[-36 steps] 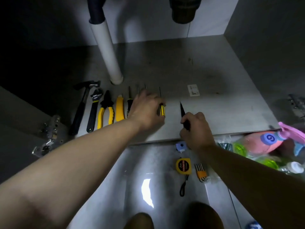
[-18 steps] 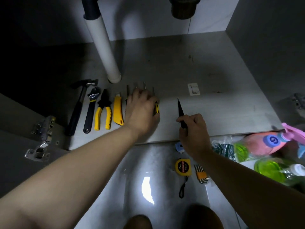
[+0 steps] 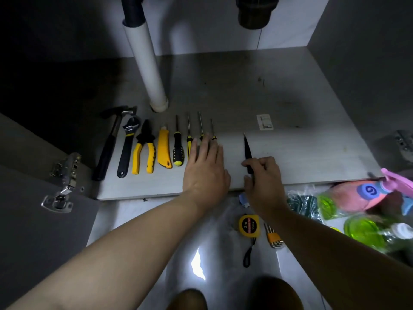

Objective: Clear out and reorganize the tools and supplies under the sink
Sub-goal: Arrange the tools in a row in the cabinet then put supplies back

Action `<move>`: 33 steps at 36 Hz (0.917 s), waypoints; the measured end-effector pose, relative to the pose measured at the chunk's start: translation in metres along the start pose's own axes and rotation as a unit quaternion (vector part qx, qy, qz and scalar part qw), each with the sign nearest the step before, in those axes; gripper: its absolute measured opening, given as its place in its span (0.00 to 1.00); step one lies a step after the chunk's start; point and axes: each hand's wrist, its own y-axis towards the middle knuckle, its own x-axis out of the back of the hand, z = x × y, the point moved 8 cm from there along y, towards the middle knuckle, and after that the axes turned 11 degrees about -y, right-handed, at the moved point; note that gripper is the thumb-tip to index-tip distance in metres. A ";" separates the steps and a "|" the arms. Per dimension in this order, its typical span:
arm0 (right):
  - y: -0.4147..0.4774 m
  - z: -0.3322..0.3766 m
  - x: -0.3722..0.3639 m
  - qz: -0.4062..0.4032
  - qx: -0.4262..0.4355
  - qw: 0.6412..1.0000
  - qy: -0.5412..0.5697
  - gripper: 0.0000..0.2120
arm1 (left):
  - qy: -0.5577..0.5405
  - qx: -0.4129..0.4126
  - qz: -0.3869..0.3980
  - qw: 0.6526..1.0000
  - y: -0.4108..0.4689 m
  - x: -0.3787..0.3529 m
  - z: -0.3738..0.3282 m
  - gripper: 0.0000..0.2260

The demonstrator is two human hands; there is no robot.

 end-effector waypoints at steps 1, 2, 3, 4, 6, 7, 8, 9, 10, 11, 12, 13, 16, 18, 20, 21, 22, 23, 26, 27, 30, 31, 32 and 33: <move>0.000 0.001 0.000 -0.001 0.001 1.000 -0.002 0.17 | 0.001 0.004 0.002 1.000 0.000 -0.001 0.000 0.32; -0.001 0.002 0.000 -0.002 0.003 1.000 -0.005 0.17 | 0.002 0.007 0.003 1.000 0.000 -0.001 0.000 0.32; -0.001 0.003 0.001 -0.004 0.006 1.000 -0.008 0.17 | 0.002 0.009 0.002 1.000 -0.001 -0.001 0.000 0.32; -0.002 0.005 0.002 -0.005 0.009 1.000 -0.015 0.17 | 0.000 0.011 0.002 1.000 -0.001 -0.001 0.001 0.32; -0.002 0.008 0.002 -0.004 0.019 0.999 -0.034 0.18 | -0.004 0.012 0.000 1.000 -0.002 -0.002 0.001 0.32; -0.002 0.010 0.002 0.000 0.024 0.999 -0.046 0.18 | -0.006 0.014 0.000 1.000 -0.003 -0.002 0.001 0.31; -0.002 0.011 0.001 0.006 0.028 0.998 -0.057 0.18 | -0.008 0.016 0.001 1.000 -0.003 -0.002 0.001 0.31; -0.002 0.013 0.001 0.012 0.031 0.997 -0.066 0.19 | -0.009 0.019 0.003 1.000 -0.004 -0.003 0.001 0.31; -0.002 0.014 0.000 0.017 0.034 0.997 -0.072 0.19 | -0.009 0.021 0.005 1.000 -0.004 -0.004 0.002 0.31; -0.001 0.016 0.000 0.022 0.036 0.996 -0.076 0.20 | -0.009 0.022 0.006 1.000 -0.005 -0.005 0.002 0.31; 0.000 0.017 -0.001 0.028 0.039 0.996 -0.079 0.20 | -0.012 0.022 0.006 1.000 -0.005 -0.005 0.002 0.31; 0.001 0.019 -0.001 0.035 0.041 0.995 -0.080 0.20 | -0.017 0.022 0.005 1.000 -0.005 -0.006 0.002 0.31; 0.006 0.025 -0.003 0.050 0.051 0.994 -0.078 0.22 | -0.030 0.019 0.000 0.999 -0.006 -0.007 0.002 0.31; 0.009 0.030 -0.004 0.052 0.060 0.994 -0.069 0.24 | -0.037 0.018 -0.004 0.999 -0.006 -0.007 0.003 0.31; 0.010 0.034 -0.005 0.053 0.060 0.995 -0.060 0.26 | -0.045 0.014 -0.014 0.999 -0.008 -0.006 0.002 0.31; 0.009 0.034 -0.005 0.051 0.056 0.995 -0.061 0.27 | -0.050 0.012 -0.021 0.998 -0.010 -0.005 0.002 0.31; 0.008 0.033 -0.006 0.049 0.052 0.995 -0.064 0.27 | -0.057 0.012 -0.031 0.998 -0.014 -0.003 0.002 0.31; 0.006 0.033 -0.007 0.046 0.051 0.995 -0.067 0.27 | -0.066 0.010 -0.045 0.997 -0.019 -0.001 0.001 0.30; 0.001 0.032 -0.010 0.053 0.058 0.993 -0.092 0.27 | -0.099 -0.006 -0.072 0.992 -0.038 -0.002 0.001 0.26; 0.001 0.033 -0.012 0.057 0.062 0.992 -0.099 0.27 | -0.110 -0.010 -0.074 0.991 -0.044 -0.004 0.003 0.25; 0.005 0.036 -0.014 0.066 0.071 0.988 -0.123 0.28 | -0.137 -0.011 -0.052 0.989 -0.063 -0.019 0.009 0.26; 0.008 0.037 -0.016 0.070 0.074 0.986 -0.136 0.28 | -0.141 -0.009 -0.041 0.989 -0.069 -0.025 0.011 0.27; 0.010 0.039 -0.017 0.075 0.077 0.983 -0.147 0.28 | -0.143 -0.008 -0.031 0.989 -0.074 -0.030 0.013 0.28; 0.013 0.040 -0.018 0.081 0.078 0.982 -0.155 0.29 | -0.145 -0.008 -0.025 0.989 -0.078 -0.035 0.015 0.28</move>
